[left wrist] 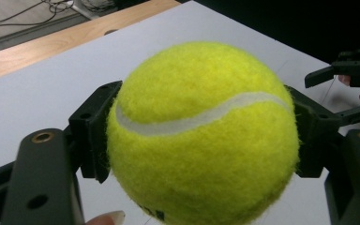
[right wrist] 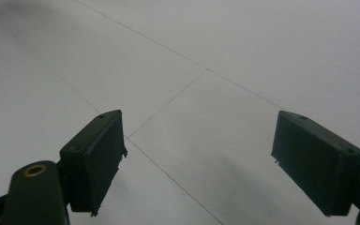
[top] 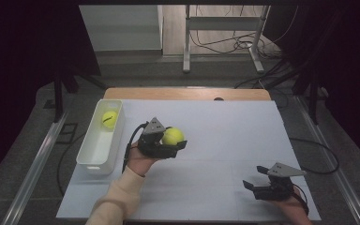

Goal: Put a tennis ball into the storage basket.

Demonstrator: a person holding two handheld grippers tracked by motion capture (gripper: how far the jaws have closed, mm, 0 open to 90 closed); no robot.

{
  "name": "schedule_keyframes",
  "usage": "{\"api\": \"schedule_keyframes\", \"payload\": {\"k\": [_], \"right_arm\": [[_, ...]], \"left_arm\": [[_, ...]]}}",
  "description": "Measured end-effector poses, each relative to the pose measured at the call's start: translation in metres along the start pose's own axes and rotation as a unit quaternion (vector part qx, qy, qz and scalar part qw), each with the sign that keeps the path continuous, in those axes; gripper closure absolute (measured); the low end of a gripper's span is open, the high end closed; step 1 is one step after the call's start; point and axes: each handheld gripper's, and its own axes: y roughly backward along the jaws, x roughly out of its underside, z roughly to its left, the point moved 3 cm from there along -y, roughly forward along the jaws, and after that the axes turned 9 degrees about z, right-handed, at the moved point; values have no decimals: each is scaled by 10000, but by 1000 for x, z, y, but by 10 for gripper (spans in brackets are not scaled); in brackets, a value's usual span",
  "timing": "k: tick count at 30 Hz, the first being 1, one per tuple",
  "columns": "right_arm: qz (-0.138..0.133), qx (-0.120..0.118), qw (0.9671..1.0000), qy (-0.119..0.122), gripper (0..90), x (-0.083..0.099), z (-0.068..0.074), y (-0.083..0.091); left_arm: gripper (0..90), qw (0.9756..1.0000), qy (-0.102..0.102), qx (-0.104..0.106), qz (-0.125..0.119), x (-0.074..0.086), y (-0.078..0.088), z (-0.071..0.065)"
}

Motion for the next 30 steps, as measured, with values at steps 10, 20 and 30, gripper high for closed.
{"api": "schedule_keyframes", "payload": {"k": [10,20,30], "right_arm": [[1,-22,10000,7,178,0,1,-1],[-34,23,10000,-24,178,0,-1,0],[-30,34,10000,-31,178,0,-1,0]], "left_arm": [[254,10000,3,16,-66,-3,1,-2],[254,9996,148,-135,-186,-2,11,9],[255,9991,269,-245,-218,0,14,19]]}}
